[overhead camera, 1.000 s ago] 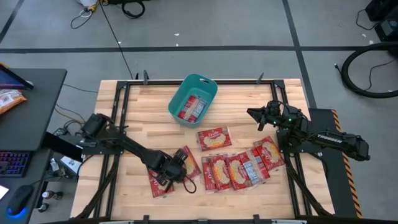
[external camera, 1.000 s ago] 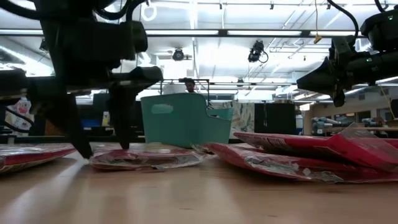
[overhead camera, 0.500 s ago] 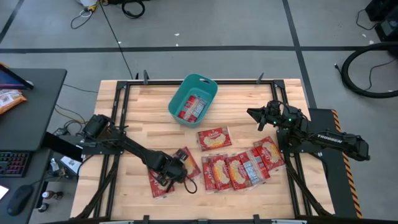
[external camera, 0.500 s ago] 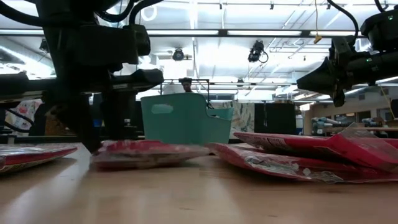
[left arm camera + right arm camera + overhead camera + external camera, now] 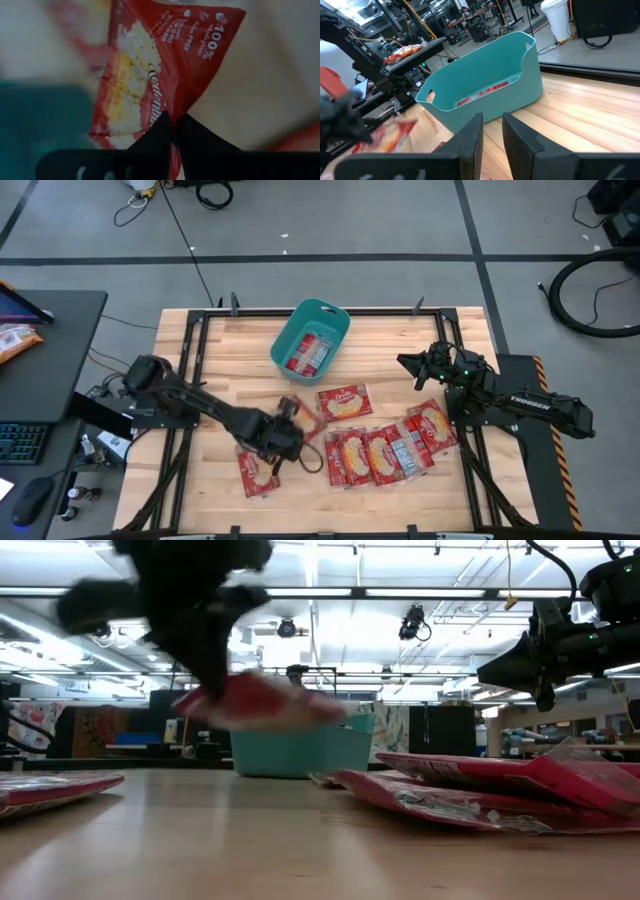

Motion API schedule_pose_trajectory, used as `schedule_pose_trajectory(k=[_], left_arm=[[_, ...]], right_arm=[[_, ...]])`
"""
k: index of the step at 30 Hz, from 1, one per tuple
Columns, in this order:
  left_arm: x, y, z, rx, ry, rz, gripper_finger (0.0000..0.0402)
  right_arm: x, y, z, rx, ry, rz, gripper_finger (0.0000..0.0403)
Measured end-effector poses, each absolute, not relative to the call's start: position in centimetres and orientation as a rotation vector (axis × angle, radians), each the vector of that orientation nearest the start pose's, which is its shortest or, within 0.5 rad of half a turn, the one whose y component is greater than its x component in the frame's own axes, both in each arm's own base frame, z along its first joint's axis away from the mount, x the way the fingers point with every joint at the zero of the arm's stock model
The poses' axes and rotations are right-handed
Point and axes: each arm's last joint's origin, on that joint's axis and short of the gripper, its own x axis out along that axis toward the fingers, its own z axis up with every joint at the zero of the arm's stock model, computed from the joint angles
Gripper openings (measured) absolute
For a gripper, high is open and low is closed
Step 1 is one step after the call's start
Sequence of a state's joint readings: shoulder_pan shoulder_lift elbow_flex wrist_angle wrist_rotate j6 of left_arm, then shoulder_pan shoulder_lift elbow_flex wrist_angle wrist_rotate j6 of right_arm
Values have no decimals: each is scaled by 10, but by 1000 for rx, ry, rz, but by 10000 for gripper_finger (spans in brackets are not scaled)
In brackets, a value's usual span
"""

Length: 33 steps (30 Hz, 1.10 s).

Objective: Sort popcorn bags into baskets
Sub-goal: Put the popcorn bag into the green bin

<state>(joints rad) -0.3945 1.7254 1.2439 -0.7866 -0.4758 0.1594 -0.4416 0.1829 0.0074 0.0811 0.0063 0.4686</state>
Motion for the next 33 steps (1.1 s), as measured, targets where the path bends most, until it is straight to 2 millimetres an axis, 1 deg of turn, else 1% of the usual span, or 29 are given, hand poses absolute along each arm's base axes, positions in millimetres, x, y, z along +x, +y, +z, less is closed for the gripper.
schedule_pose_trajectory(k=[3,5,7,10,13,16,19,22,25,28,31,33], left_arm=[[323,-101,250,670,1045,148,27],[329,-87,272,607,965,285,27],[335,-68,284,501,910,393,27],[340,-35,297,273,829,551,28],[340,0,299,79,787,711,28],[341,33,294,-46,788,810,29],[339,62,291,-146,802,814,29],[339,84,287,-231,804,802,29],[340,101,286,-314,758,857,32],[339,111,283,-373,743,874,42],[339,116,280,-393,753,876,57],[342,117,280,-378,739,863,71]], right_arm=[[98,-46,159,481,-14,-461,77],[98,-47,159,481,-14,-462,77],[98,-47,159,481,-13,-462,77],[98,-47,159,480,-18,-461,77],[98,-47,159,479,-21,-460,77],[98,-47,160,479,-22,-460,77],[98,-47,159,479,-21,-460,77],[98,-47,160,478,-27,-459,77],[98,-47,160,477,-31,-457,77],[98,-47,161,476,-36,-457,77],[98,-47,162,474,-44,-455,77],[98,-47,162,474,-47,-454,77]])
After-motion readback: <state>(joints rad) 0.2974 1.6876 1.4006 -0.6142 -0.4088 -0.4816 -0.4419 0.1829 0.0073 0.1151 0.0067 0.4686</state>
